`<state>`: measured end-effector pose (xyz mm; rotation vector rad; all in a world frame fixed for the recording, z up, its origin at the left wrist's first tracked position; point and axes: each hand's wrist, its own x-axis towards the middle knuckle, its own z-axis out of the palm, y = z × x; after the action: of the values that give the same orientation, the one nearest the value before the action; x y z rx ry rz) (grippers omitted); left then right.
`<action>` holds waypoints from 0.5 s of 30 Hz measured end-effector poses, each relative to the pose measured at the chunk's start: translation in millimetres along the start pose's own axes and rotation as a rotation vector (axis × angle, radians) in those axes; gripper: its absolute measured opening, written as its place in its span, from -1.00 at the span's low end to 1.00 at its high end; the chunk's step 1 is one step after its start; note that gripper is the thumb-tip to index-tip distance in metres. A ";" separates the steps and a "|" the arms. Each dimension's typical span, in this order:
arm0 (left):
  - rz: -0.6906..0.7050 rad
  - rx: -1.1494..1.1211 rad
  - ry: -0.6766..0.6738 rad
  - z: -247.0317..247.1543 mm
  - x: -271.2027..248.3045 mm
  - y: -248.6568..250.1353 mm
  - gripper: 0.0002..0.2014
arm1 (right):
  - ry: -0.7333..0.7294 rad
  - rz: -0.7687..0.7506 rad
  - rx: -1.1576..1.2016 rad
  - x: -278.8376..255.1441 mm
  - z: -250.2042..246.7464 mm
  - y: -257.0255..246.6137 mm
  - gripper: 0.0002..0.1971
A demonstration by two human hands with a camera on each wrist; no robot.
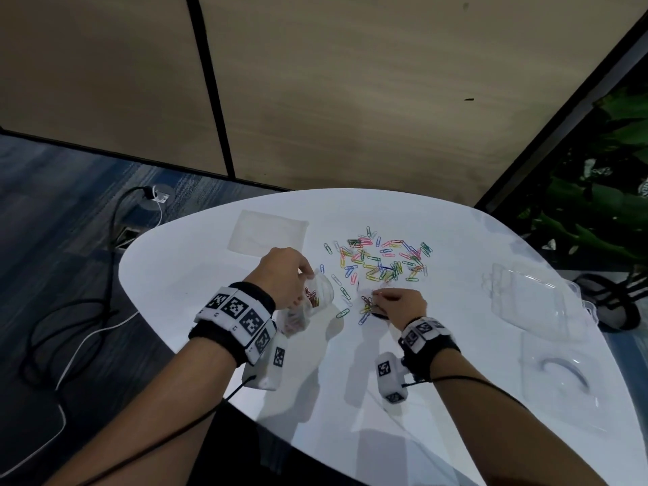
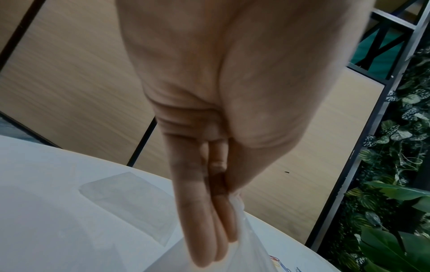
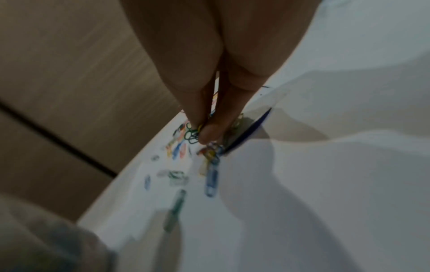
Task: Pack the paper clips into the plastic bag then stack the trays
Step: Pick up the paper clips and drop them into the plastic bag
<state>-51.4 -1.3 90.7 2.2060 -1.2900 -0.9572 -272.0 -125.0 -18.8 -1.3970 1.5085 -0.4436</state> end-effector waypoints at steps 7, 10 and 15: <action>-0.006 0.013 -0.007 -0.6 -2.4 5.8 -0.77 | -0.383 0.103 0.750 -40.0 -1.1 -71.2 -0.77; -0.010 0.016 0.008 -1.2 -5.0 5.7 -0.77 | -0.424 0.052 0.610 -64.3 21.8 -80.9 -0.82; -0.012 -0.003 0.011 -3.5 -9.0 4.1 -0.80 | -0.167 -0.153 0.125 -71.2 55.5 -70.6 -0.77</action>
<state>-54.4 4.6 98.9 2.2156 -1.2707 -0.9491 -199.3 -60.7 42.2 -1.4198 1.2246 -0.4942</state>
